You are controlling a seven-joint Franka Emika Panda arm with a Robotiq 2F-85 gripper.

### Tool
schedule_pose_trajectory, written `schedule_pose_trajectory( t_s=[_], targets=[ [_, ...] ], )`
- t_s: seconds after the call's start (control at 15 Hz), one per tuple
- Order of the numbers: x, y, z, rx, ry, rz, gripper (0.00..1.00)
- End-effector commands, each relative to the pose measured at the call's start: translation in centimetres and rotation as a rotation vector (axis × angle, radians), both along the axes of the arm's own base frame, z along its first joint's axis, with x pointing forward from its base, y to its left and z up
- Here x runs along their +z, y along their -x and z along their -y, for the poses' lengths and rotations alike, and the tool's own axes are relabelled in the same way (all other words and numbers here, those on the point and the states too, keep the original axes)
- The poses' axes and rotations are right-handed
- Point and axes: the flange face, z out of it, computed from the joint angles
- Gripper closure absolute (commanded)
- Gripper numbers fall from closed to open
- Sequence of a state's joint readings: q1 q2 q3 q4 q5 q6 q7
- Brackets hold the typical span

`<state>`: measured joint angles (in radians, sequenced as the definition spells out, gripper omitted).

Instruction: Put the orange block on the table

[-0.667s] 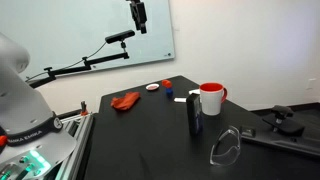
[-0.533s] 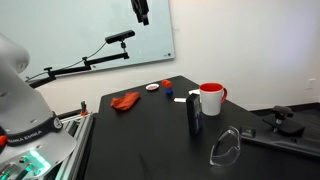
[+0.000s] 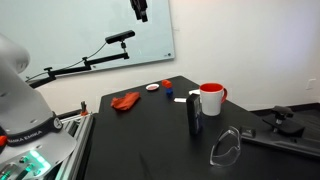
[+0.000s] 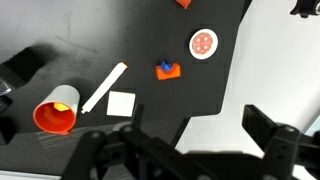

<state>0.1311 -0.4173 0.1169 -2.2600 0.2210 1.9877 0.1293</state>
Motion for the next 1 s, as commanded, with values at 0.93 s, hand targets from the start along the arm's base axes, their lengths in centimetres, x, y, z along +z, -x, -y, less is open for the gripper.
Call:
schedule_pose_trajectory(
  t_s=[0.93],
  targets=[
    [-13.1, -11.1, 1.8, -0.023, 0.047, -0.161, 0.0]
  ],
)
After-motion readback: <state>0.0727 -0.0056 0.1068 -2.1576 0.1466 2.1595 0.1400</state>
